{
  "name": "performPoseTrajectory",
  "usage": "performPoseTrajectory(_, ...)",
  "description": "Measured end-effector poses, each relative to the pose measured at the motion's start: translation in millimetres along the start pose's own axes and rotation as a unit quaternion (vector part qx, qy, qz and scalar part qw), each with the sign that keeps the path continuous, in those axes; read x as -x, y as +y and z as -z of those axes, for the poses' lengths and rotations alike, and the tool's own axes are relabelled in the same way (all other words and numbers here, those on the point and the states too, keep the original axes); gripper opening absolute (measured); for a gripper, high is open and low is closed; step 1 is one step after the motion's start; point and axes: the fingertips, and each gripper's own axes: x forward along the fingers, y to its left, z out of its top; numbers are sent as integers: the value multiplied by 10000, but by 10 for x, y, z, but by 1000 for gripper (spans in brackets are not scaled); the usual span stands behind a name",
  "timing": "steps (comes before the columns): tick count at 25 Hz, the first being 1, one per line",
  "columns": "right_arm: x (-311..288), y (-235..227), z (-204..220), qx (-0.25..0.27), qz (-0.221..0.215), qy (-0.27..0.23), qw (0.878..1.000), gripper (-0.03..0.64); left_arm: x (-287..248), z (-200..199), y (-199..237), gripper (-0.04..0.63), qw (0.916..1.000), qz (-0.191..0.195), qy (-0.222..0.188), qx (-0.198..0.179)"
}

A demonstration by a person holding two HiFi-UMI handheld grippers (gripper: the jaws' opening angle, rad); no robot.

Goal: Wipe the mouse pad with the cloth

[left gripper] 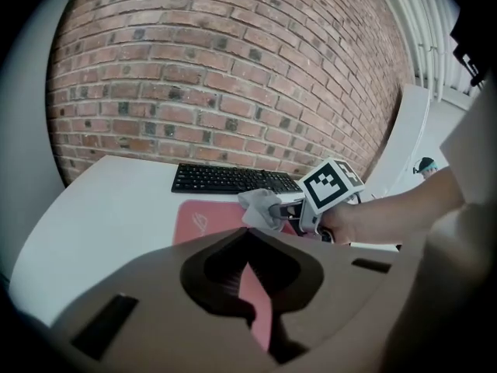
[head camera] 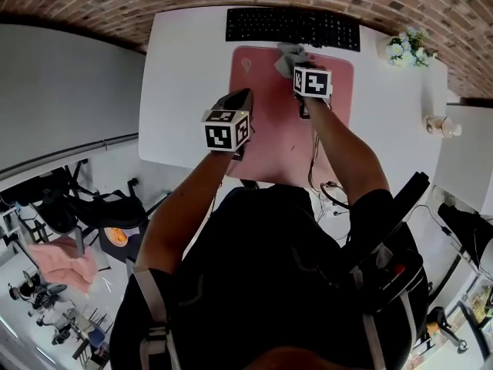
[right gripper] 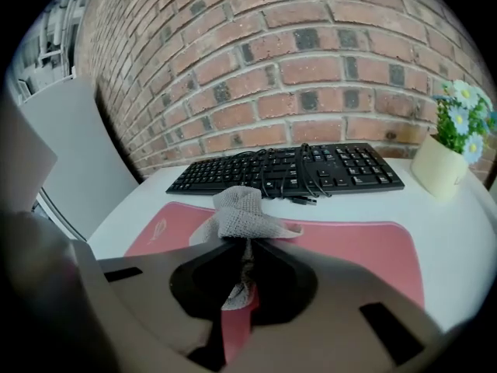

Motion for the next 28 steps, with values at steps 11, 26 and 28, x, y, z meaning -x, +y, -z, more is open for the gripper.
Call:
performPoseTrajectory(11, 280, -642, 82, -284, 439, -75, 9986, 34, -195, -128, -421, 3, 9988, 358, -18, -344)
performPoseTrajectory(26, 850, -1354, 209, -599, 1051, -397, 9919, 34, -227, -167, -809, 3, 9956, 654, -157, -657)
performPoseTrajectory(28, 973, -1340, 172, -548, 1056, -547, 9914, 33, -172, -178, -852, 3, 9942, 730, -240, -754)
